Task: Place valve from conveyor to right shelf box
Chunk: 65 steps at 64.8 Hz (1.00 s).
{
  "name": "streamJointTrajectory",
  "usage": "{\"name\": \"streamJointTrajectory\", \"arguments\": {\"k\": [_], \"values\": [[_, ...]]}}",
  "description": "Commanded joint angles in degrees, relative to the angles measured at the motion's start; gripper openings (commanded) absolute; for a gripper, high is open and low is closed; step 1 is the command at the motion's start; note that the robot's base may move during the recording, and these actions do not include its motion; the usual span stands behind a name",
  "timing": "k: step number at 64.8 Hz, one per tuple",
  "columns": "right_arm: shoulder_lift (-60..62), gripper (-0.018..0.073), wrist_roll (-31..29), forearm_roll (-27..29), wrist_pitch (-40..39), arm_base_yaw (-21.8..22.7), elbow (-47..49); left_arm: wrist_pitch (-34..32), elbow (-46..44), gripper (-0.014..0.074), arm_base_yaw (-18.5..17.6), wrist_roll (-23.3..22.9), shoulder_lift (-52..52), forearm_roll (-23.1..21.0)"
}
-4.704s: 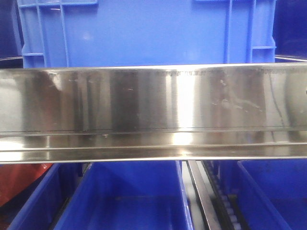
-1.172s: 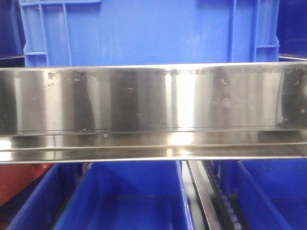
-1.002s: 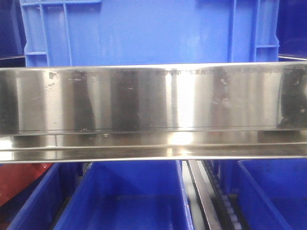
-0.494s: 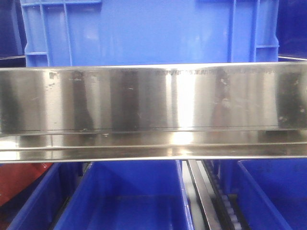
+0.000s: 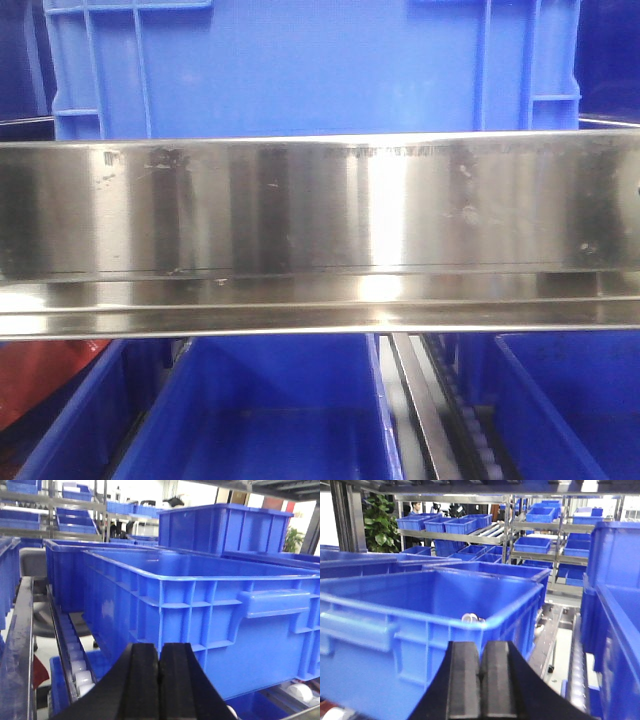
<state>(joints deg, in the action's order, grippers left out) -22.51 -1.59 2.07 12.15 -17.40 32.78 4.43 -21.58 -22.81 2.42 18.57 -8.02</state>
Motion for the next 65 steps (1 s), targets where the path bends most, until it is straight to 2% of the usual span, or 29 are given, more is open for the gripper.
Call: {"name": "streamJointTrajectory", "arguments": {"k": [1,40,48,52,65], "values": [[3.0,-0.016,0.1,-0.1,2.1,0.4,-0.2,-0.7,0.4,-0.0111,-0.2,0.1,-2.3,-0.4],[5.2,-0.016,0.1,-0.1,1.6,0.6,-2.3,-1.6,0.4,-0.0111,-0.2,0.1,-3.7,-0.4],[6.9,-0.016,0.1,0.2,-6.1,5.0,-10.1,-1.6,0.4,-0.0111,-0.2,0.1,-3.7,-0.4],[8.3,-0.016,0.1,1.8,-9.3,8.6,-14.9,-1.6,0.4,-0.0111,-0.2,0.1,-3.7,-0.4],[13.4,-0.016,0.1,2.0,-11.3,17.4,-24.7,-1.8,0.4,-0.0111,-0.2,0.1,-3.6,-0.4]]}}
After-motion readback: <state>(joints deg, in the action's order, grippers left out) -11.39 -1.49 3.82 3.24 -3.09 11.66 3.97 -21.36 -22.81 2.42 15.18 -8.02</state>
